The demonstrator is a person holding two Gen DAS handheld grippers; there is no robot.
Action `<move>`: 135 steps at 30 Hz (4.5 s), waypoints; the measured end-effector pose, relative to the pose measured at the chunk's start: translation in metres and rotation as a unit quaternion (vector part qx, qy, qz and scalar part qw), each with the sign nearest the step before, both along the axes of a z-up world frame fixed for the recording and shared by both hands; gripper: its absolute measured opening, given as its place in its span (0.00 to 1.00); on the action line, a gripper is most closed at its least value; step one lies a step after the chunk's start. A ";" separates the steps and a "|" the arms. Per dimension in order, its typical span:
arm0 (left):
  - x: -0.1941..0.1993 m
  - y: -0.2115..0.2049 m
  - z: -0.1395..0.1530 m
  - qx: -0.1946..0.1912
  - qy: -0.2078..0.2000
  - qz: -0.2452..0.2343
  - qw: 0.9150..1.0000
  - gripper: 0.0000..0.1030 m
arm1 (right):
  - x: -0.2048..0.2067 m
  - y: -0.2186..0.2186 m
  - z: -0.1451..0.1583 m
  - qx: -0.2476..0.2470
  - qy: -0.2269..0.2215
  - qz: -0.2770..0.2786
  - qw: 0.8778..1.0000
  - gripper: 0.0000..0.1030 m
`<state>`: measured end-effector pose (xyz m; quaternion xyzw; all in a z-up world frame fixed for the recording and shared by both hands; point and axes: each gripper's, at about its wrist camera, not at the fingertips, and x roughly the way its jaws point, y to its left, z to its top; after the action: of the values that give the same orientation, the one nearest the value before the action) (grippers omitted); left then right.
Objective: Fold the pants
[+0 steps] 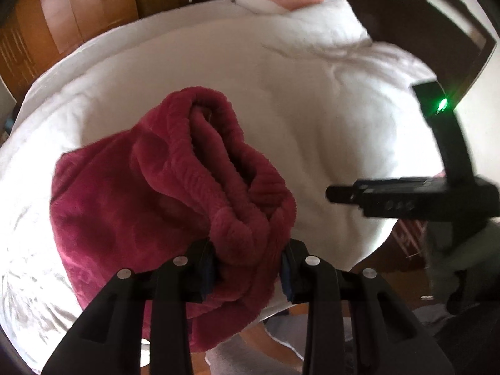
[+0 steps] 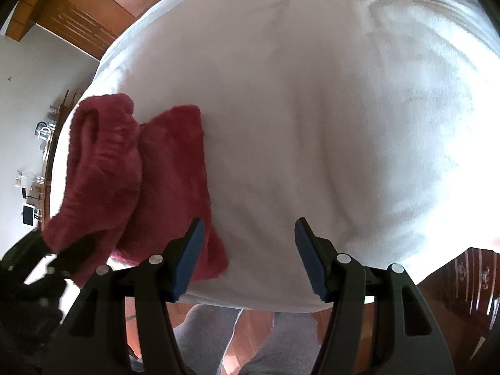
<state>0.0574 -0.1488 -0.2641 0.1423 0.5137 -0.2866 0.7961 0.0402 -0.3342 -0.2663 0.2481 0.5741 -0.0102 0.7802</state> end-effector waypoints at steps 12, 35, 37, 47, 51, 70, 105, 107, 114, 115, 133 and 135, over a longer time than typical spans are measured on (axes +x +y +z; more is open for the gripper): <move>-0.022 -0.002 -0.043 -0.024 0.057 -0.034 0.997 0.54 | 0.001 0.000 -0.010 0.005 0.016 0.004 1.000 0.60; -0.022 0.026 -0.040 -0.081 0.064 -0.023 0.994 0.59 | 0.136 0.083 -0.005 0.037 0.002 0.104 0.994 0.37; -0.022 0.027 -0.042 -0.086 0.071 -0.029 0.993 0.59 | 0.134 0.079 -0.012 0.022 0.003 0.099 0.995 0.34; -0.012 0.027 -0.073 -0.100 0.136 -0.047 0.984 0.59 | 0.123 0.064 -0.051 -0.013 0.021 0.080 0.996 0.38; -0.007 0.043 -0.061 -0.113 0.133 -0.035 0.984 0.59 | 0.120 0.061 -0.050 -0.017 0.017 0.086 0.996 0.44; -0.004 0.167 -0.026 -0.125 0.107 0.087 0.982 0.60 | 0.042 0.078 0.018 0.044 -0.019 0.151 0.987 0.46; 0.012 0.171 -0.081 -0.009 0.102 0.141 0.985 0.60 | 0.032 0.109 -0.020 -0.048 0.029 0.222 0.973 0.28; 0.010 0.170 -0.078 -0.010 0.102 0.138 0.985 0.61 | 0.034 0.107 -0.001 -0.072 -0.002 0.217 0.973 0.29; 0.014 0.163 -0.076 0.005 0.100 0.146 0.984 0.61 | 0.058 0.105 0.029 -0.096 -0.069 0.221 0.968 0.29; 0.014 0.160 -0.078 0.008 0.099 0.147 0.984 0.61 | 0.062 0.109 0.027 -0.095 -0.070 0.223 0.968 0.29; 0.013 0.153 -0.080 0.035 0.101 0.146 0.983 0.64 | 0.109 0.127 -0.049 -0.076 -0.005 0.209 0.975 0.29; 0.013 0.148 -0.084 0.040 0.102 0.143 0.984 0.65 | 0.108 0.125 -0.053 -0.078 -0.002 0.208 0.975 0.29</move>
<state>0.0705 -0.0011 -0.3477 0.0689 0.6182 -0.1617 0.7661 0.1481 -0.2096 -0.3197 0.0617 0.6090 0.1085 0.7833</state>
